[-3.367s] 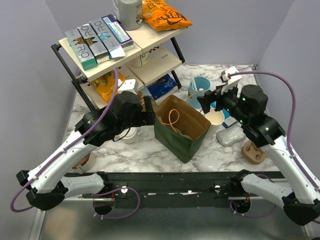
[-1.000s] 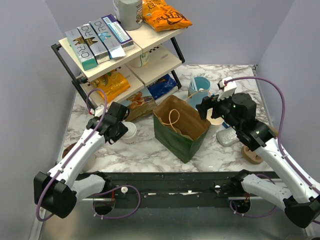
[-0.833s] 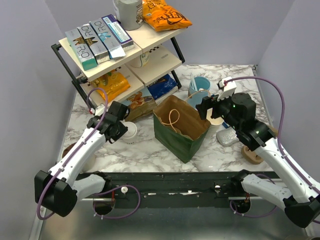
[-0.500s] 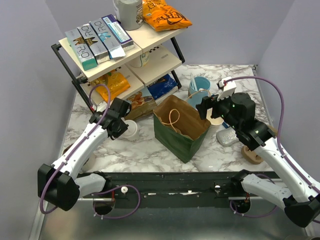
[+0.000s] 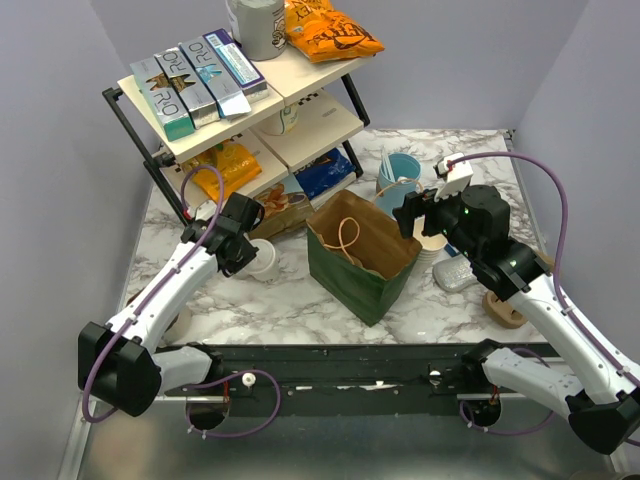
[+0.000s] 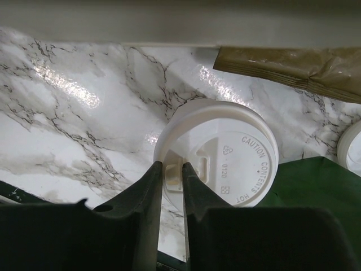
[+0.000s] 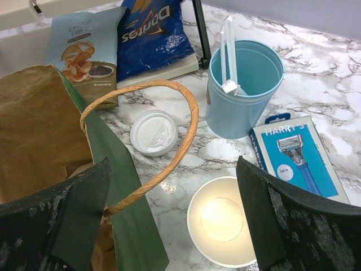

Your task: Pack the takeout coffee

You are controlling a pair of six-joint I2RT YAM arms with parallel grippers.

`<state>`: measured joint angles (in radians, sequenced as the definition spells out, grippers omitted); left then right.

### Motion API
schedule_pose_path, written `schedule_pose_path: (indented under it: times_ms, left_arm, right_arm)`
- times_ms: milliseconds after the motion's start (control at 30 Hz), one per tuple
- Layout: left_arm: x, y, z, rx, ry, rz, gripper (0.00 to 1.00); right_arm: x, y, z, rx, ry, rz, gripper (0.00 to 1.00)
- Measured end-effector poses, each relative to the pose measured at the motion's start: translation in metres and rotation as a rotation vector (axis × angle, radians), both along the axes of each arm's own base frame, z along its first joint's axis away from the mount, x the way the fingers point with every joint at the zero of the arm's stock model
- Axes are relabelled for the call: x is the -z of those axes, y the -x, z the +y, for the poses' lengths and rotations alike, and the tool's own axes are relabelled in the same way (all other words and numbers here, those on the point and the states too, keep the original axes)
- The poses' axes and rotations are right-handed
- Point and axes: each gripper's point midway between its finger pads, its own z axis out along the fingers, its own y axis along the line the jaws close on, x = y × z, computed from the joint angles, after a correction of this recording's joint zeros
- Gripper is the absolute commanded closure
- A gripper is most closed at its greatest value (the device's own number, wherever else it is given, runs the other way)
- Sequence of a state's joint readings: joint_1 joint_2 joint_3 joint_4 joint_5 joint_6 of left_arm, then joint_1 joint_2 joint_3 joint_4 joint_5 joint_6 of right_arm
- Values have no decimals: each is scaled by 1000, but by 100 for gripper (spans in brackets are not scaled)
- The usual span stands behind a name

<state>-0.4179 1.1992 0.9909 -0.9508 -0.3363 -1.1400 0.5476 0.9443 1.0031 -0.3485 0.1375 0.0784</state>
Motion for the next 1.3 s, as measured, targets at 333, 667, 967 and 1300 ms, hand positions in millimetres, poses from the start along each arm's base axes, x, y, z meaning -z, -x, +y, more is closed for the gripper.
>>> schedule_pose_path:
  times_ms: [333, 667, 967, 1300]
  left_arm:
    - [0, -2, -1, 9, -2, -4, 72]
    - [2, -9, -5, 24, 8, -21, 100]
    - [-2, 2, 0, 66, -10, -20, 100]
    - [-36, 12, 7, 167, -39, -80, 100]
  right_arm:
    - [0, -1, -1, 9, 2, -1, 0]
    - [0, -2, -4, 25, 7, -3, 0]
    - [0, -2, -5, 29, 9, -3, 0]
    - [0, -1, -6, 28, 10, -1, 0]
